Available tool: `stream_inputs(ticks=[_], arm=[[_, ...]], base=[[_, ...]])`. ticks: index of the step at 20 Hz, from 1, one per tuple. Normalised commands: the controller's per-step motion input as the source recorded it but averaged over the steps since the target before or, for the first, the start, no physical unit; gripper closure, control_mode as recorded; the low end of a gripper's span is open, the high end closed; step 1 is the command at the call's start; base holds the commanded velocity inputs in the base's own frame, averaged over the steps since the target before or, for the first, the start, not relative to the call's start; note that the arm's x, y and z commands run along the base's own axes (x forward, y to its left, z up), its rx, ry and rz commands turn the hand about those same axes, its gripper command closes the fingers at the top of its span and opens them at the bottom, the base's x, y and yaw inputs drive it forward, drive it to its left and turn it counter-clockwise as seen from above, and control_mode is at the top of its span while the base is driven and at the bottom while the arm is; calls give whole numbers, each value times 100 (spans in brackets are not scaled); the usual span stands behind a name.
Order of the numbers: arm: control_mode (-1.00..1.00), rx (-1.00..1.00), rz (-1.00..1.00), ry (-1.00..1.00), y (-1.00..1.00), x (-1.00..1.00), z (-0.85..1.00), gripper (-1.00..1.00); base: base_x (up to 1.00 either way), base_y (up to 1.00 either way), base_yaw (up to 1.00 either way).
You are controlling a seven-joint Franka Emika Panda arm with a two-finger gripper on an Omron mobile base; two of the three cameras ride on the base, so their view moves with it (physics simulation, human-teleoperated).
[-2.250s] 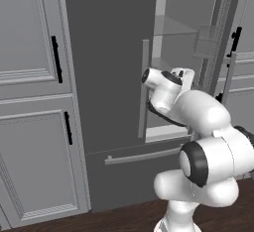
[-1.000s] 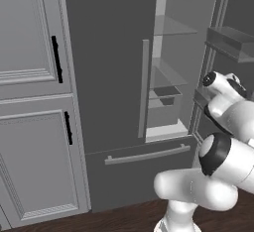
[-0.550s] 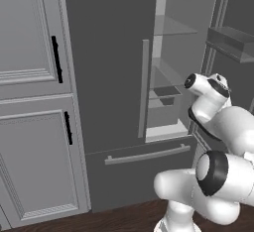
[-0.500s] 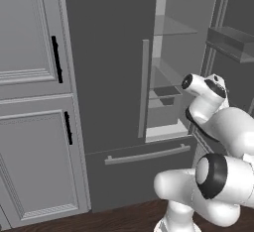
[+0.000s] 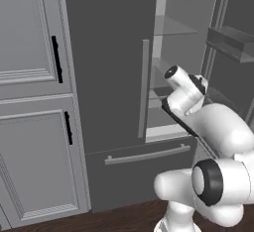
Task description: Take the strawberry from the fridge and place it on top of the pancake, located on the dining counter.
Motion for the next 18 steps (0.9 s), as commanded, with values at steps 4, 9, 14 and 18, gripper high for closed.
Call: stream_inputs(ticks=[4, 9, 14, 18], arm=[[-100, 54, -47, -20, 49, 64, -39, -100], [-100, 52, -44, -32, 65, 28, -32, -100], [-100, 26, -42, -55, 92, 8, 17, -100], [-100, 0, -21, -92, 64, -2, 61, -100]], base=[[0, 0, 0], [0, 0, 0], [0, 0, 0], [0, 0, 0]])
